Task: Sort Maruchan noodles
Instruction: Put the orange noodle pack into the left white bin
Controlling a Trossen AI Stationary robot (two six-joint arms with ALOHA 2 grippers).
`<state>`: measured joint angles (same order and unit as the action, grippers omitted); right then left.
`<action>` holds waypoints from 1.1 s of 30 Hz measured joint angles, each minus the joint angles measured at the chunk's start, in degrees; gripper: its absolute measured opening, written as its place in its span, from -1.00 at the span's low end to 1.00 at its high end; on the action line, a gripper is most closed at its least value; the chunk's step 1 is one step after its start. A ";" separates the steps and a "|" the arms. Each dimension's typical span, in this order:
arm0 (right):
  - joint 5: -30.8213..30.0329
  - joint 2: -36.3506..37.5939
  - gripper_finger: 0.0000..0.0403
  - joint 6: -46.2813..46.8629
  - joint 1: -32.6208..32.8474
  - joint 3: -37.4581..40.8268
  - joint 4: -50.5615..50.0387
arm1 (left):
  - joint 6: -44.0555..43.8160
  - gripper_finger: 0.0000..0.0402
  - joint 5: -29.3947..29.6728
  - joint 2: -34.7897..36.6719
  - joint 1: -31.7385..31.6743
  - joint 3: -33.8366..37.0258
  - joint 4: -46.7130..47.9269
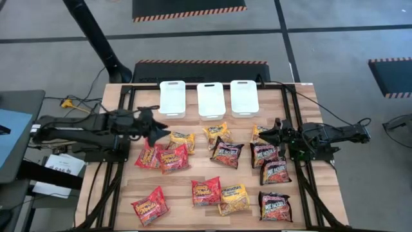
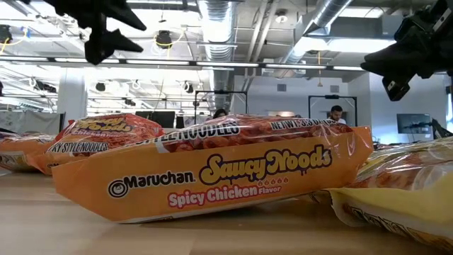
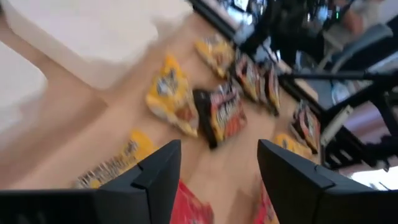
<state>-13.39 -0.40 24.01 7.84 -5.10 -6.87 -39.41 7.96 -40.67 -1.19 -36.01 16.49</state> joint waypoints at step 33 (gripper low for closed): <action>0.02 0.02 -0.52 -0.02 0.00 -0.15 -0.39 | 2.79 0.01 -11.78 -23.89 -0.02 0.00 2.94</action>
<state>-13.37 -0.38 23.99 7.84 -5.26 -7.27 -36.62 -3.82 -64.56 -1.21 -36.01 19.43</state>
